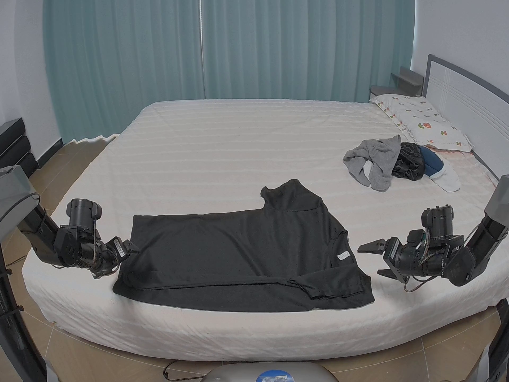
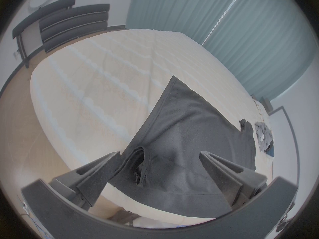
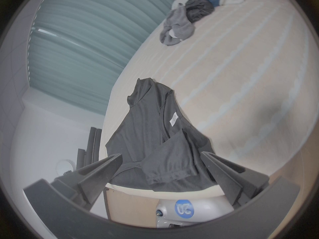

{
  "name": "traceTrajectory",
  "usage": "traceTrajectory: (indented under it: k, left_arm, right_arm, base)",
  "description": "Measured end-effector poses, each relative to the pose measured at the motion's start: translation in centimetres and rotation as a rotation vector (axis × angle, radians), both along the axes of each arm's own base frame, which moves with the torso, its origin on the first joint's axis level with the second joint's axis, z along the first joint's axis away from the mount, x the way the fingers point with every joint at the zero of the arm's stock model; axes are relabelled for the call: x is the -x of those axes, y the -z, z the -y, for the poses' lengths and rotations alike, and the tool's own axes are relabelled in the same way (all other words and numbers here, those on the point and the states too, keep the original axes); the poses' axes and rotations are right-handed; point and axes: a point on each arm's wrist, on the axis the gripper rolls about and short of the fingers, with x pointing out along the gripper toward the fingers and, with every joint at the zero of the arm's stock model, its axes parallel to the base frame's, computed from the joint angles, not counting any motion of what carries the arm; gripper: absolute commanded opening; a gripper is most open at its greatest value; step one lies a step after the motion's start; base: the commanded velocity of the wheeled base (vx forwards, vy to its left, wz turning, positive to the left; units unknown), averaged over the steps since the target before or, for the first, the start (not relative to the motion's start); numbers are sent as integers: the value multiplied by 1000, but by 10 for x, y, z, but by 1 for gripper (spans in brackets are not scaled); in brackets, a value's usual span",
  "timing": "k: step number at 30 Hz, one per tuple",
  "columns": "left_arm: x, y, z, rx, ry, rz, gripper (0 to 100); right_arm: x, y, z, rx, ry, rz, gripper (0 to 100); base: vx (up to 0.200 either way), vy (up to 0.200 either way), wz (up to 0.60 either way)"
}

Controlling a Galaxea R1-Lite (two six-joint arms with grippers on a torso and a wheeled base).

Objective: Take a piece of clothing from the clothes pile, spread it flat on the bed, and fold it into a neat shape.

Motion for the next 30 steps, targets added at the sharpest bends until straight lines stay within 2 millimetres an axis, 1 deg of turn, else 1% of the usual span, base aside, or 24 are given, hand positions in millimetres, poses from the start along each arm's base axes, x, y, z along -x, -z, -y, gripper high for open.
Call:
traceTrajectory:
  k: [4,8,12,16,28,30]
  left_arm:
    - [3,-1,-2,71,-16,-4,100]
    - [3,-2,-7,106,-25,-3,100]
    - [5,-3,-12,140,-29,-2,100]
    - [7,-1,-14,155,-35,-10,100]
    - [11,4,-13,167,-44,-28,100]
    - [10,4,-13,169,-47,-26,100]
  right_arm:
    - [7,1,0,-15,7,-24,100]
    - [11,1,-1,-35,14,-23,100]
    - [12,-2,-3,-64,21,27,100]
    - [17,0,-3,-72,23,34,100]
    - [23,4,-4,-69,15,14,100]
    - [23,4,-5,-68,12,12,100]
  base:
    - [0,0,0]
    - [0,200,0]
    - [0,200,0]
    - [0,200,0]
    - [0,0,0]
    - [200,0,0]
